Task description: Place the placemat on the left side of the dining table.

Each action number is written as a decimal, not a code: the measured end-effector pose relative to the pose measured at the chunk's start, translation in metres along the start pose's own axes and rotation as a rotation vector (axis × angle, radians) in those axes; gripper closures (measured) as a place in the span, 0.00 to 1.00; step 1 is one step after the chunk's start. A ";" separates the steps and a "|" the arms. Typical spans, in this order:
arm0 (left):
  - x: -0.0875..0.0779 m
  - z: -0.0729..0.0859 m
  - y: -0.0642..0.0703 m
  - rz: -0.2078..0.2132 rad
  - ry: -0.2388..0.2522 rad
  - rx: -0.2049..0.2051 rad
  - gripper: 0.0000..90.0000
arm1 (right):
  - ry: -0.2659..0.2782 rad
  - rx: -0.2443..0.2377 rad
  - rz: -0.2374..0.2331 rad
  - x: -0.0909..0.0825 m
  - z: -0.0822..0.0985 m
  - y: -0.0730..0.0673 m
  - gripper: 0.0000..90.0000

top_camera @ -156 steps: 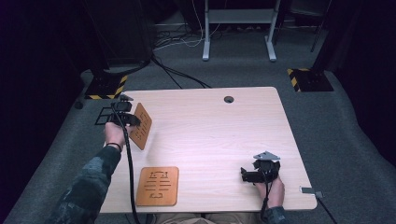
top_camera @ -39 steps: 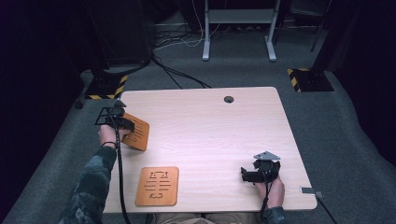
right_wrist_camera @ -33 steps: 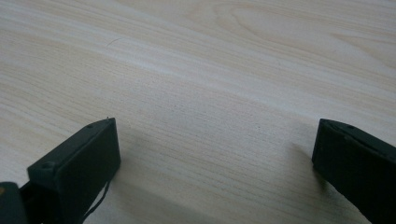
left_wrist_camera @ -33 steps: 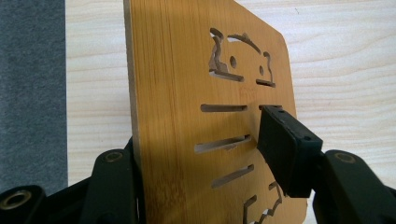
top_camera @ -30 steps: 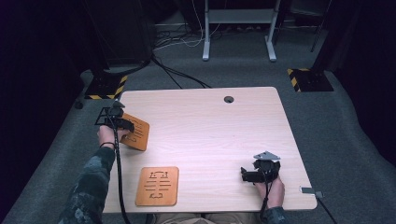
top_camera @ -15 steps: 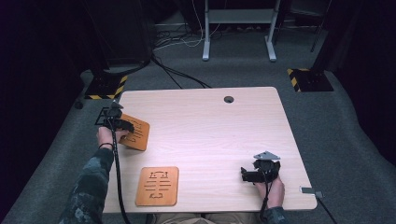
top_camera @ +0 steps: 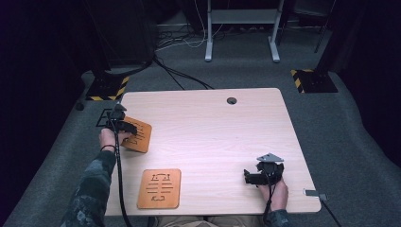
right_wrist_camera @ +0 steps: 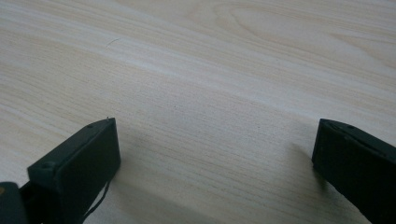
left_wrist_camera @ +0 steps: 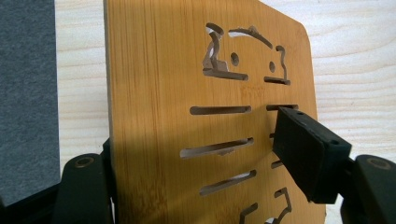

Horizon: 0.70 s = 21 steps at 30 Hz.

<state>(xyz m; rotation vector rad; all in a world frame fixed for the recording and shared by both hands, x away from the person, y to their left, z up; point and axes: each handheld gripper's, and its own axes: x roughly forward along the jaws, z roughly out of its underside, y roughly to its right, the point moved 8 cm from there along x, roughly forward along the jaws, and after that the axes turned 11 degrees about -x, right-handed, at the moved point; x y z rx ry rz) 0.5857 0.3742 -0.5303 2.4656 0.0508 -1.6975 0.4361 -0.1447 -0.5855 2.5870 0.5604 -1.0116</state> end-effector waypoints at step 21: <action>-0.001 -0.002 -0.007 -0.070 0.032 -0.010 0.17 | 0.000 0.001 0.001 0.000 0.000 0.000 0.00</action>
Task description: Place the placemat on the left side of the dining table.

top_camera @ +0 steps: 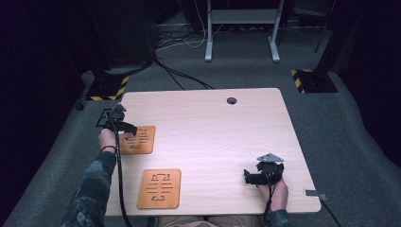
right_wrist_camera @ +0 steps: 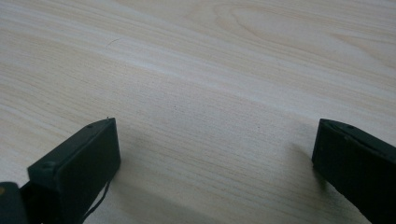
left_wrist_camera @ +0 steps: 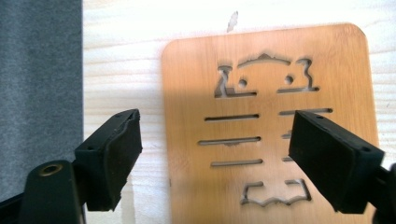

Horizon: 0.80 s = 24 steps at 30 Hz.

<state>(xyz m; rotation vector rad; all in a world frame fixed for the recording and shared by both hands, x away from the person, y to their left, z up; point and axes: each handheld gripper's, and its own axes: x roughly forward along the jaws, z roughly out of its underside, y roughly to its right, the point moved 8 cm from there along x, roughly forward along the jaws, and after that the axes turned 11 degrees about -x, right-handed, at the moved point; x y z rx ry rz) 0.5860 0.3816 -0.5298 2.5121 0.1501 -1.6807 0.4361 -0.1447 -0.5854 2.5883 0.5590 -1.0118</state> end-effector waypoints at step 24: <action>-0.015 0.045 -0.005 0.184 0.133 -0.006 0.12 | 0.000 -0.002 -0.001 0.000 0.000 0.000 0.00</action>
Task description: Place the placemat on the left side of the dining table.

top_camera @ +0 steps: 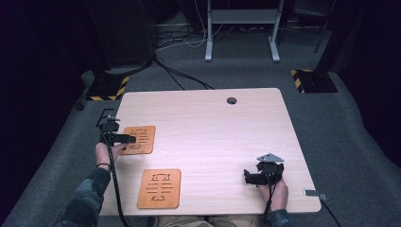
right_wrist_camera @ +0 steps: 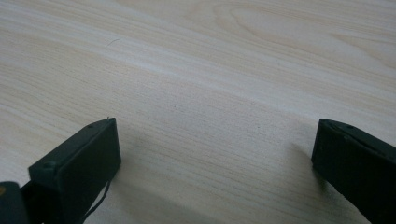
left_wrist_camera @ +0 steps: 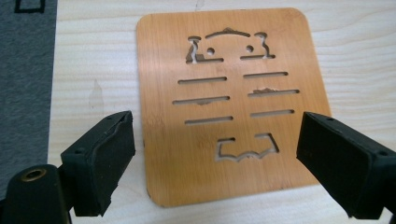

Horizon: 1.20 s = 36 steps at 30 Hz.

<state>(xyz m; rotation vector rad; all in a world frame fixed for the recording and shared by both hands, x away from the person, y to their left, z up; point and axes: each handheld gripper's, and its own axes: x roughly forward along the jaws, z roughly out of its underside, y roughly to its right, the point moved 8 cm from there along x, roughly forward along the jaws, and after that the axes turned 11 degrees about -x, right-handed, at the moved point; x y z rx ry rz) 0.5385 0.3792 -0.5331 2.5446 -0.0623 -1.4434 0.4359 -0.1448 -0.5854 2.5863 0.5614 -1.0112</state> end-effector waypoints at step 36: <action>-0.021 0.130 -0.018 -0.014 0.223 0.138 0.10 | 0.001 0.002 0.003 0.000 0.000 0.000 0.00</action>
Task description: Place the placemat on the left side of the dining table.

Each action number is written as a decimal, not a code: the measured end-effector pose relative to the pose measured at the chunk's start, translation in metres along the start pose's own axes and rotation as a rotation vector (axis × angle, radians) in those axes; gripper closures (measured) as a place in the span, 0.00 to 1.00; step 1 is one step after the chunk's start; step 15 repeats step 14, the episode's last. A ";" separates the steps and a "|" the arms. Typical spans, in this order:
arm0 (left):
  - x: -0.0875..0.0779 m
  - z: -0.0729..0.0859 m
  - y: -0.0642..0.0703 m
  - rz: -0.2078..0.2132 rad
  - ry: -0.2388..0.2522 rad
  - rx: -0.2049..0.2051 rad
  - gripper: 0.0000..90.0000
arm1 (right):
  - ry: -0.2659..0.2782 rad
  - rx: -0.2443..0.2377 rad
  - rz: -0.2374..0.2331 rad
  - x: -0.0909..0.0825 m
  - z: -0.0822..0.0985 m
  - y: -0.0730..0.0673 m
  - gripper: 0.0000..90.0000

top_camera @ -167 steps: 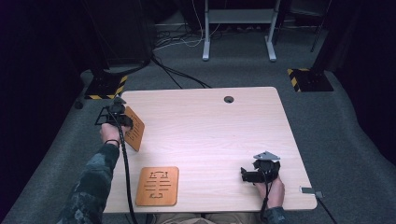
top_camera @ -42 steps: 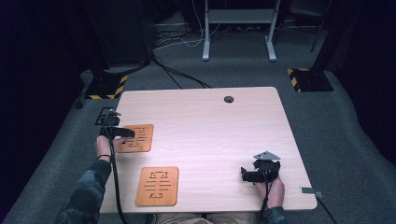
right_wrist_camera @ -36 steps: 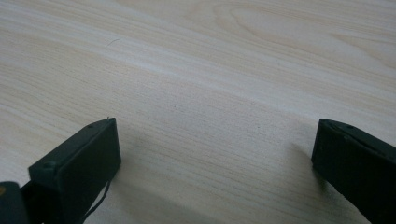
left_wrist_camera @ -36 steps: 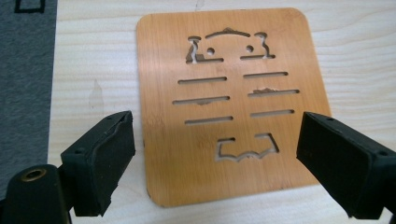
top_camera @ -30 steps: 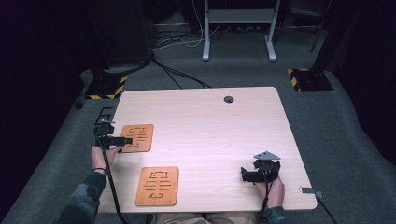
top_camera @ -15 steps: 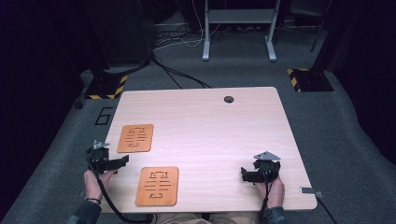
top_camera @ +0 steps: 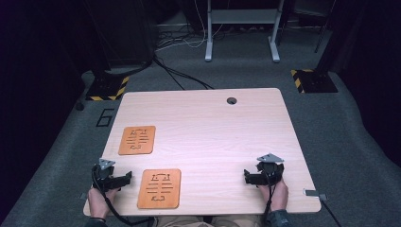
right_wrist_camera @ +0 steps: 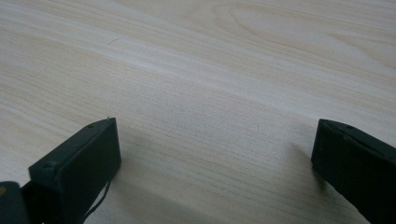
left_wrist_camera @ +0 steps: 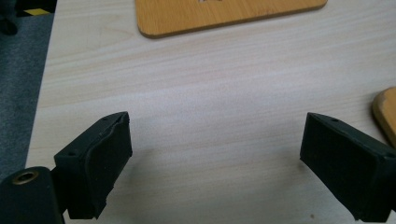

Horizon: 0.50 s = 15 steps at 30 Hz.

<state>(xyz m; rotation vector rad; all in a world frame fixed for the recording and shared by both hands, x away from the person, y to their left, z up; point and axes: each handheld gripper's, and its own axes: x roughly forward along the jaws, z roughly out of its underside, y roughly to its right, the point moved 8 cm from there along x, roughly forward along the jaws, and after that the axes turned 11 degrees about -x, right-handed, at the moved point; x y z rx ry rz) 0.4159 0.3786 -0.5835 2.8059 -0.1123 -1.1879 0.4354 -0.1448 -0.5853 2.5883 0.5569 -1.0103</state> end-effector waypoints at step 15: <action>0.003 0.001 -0.003 0.025 0.041 -0.025 0.06 | -0.003 0.004 0.001 0.000 0.000 0.000 0.00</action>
